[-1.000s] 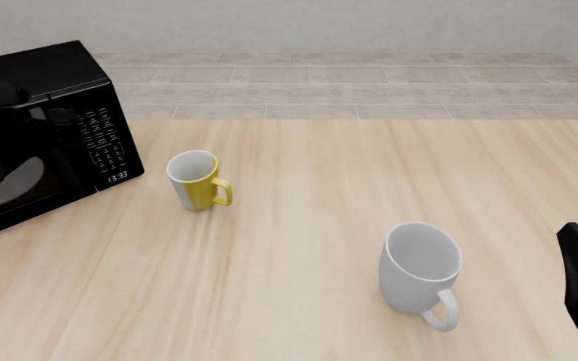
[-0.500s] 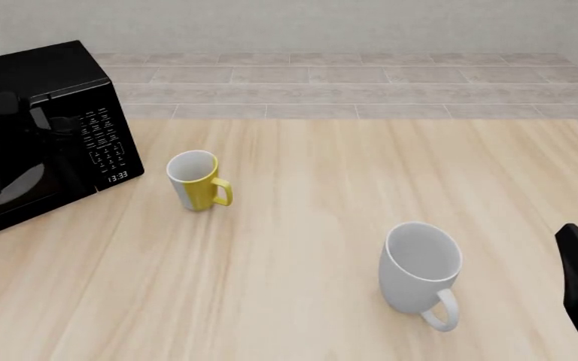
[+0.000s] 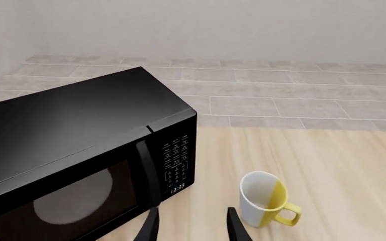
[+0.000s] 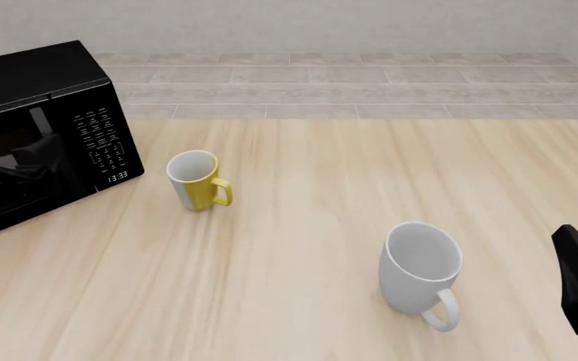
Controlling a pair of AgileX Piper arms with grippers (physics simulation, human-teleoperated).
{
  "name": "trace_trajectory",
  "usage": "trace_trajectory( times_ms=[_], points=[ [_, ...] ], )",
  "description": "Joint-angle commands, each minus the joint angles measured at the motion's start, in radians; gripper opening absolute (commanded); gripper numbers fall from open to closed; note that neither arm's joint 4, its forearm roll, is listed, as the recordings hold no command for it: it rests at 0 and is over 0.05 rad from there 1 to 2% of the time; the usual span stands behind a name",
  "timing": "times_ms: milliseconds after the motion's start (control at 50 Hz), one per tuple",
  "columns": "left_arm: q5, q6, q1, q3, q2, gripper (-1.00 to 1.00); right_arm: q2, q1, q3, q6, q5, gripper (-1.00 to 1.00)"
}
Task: Close the microwave.
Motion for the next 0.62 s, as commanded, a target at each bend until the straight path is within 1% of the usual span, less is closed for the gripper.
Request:
trace_trajectory(
  times_ms=[20,60,120,140,160,180,200,240,260,280,300,340,360,400,440,460,520,620],
  points=[
    [0.225,0.019,-0.015,0.081,-0.407,1.00,0.001,0.003,0.000,-0.011,-0.002,1.00],
    [0.276,0.039,0.000,0.094,-0.492,1.00,0.001,0.002,0.000,-0.019,0.003,1.00],
    [0.370,0.015,-0.034,0.100,-0.601,1.00,0.002,0.002,0.000,-0.048,0.004,1.00],
    [0.427,0.009,-0.054,0.102,-0.664,1.00,0.003,0.002,-0.001,-0.043,0.003,1.00],
    [0.452,0.015,-0.061,0.125,-0.719,1.00,0.002,-0.001,-0.001,-0.039,-0.001,1.00],
    [0.454,0.015,-0.061,0.125,-0.720,1.00,0.002,-0.001,-0.001,-0.039,-0.001,1.00],
    [0.459,0.015,-0.057,0.172,-0.776,1.00,0.000,-0.005,0.000,-0.041,-0.003,1.00],
    [0.518,0.012,-0.066,0.178,-0.842,1.00,0.000,-0.006,-0.001,-0.044,-0.007,1.00],
    [0.540,0.026,-0.059,0.171,-0.868,1.00,0.000,-0.007,-0.001,-0.046,-0.007,1.00],
    [0.547,0.031,-0.057,0.168,-0.867,1.00,0.000,-0.009,-0.001,-0.050,-0.007,1.00],
    [0.572,0.016,-0.044,0.142,-0.869,1.00,0.001,-0.022,0.000,-0.090,0.001,1.00],
    [0.576,0.027,-0.035,0.128,-0.870,1.00,0.001,-0.018,-0.001,-0.085,0.000,1.00],
    [0.574,0.061,-0.029,0.103,-0.870,1.00,0.001,-0.015,-0.002,-0.074,0.002,1.00],
    [0.583,0.084,-0.026,0.073,-0.870,1.00,0.000,-0.019,-0.005,-0.073,0.001,1.00],
    [0.594,0.077,-0.041,0.061,-0.870,1.00,0.000,-0.020,-0.007,-0.068,0.001,1.00],
    [0.587,0.087,-0.042,0.064,-0.870,1.00,0.000,-0.020,-0.005,-0.066,-0.001,1.00],
    [0.593,0.086,-0.059,0.057,-0.870,1.00,0.000,-0.019,-0.004,-0.070,0.000,1.00],
    [0.605,0.085,-0.056,0.041,-0.870,1.00,0.000,-0.015,-0.002,-0.070,0.002,1.00]
  ],
)
